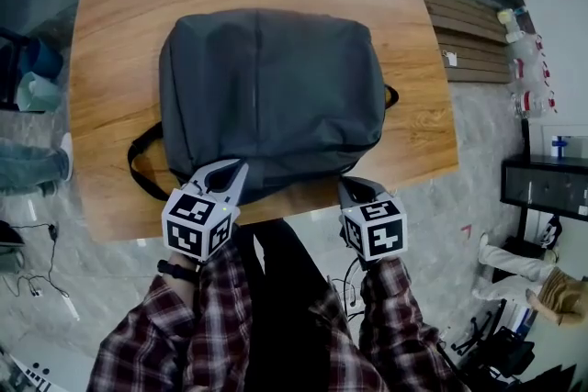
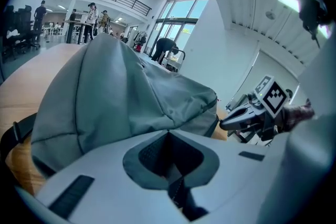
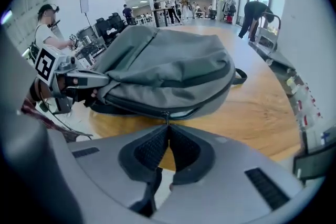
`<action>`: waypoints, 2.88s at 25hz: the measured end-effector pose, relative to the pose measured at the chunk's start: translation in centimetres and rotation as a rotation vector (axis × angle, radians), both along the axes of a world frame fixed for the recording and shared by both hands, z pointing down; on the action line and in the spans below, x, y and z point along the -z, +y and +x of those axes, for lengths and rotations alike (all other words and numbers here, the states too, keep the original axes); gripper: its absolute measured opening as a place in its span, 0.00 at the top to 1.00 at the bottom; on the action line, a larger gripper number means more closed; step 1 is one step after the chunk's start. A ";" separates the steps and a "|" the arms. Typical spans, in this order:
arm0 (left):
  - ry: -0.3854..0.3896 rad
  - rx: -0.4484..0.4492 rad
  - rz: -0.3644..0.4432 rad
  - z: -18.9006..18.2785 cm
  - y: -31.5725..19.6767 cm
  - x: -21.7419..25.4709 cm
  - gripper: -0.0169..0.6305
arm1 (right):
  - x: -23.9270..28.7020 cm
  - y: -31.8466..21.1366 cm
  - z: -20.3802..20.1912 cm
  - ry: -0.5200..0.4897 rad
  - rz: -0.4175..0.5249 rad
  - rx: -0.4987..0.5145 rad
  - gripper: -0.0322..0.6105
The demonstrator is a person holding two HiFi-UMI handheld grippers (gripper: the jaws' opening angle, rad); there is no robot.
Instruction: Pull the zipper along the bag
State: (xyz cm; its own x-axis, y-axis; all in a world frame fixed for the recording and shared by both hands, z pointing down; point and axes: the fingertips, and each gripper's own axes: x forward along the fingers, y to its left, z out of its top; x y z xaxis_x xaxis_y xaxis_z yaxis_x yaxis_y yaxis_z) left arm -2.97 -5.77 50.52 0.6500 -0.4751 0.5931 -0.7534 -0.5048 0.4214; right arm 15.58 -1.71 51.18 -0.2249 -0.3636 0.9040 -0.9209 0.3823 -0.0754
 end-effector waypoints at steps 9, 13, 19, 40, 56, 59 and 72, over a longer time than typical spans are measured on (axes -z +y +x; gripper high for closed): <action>-0.034 0.008 -0.018 -0.9 0.1 -0.8 0.96 | 0.0 -2.1 4.4 0.117 0.041 0.032 0.92; -0.037 -0.002 -0.015 -0.9 0.0 -0.9 0.96 | -0.6 -2.4 4.7 0.123 0.041 0.012 0.92; -0.259 0.064 0.045 -5.2 -3.1 -1.7 0.96 | -1.4 0.0 -0.6 -0.014 -0.001 0.080 0.92; -0.091 0.032 0.138 2.3 -4.4 0.3 0.96 | -1.0 2.9 -14.8 -0.156 0.023 0.291 0.92; -0.123 -0.010 0.139 2.5 -4.1 0.3 0.96 | -0.2 -3.3 0.3 0.033 0.108 0.152 0.92; -0.125 -0.008 0.141 2.4 -4.1 0.2 0.96 | -0.4 -5.3 1.9 0.032 0.109 0.101 0.92; -0.253 -0.186 0.058 0.4 -7.5 -1.0 0.96 | -0.7 -1.0 -3.3 -0.114 0.056 0.090 0.93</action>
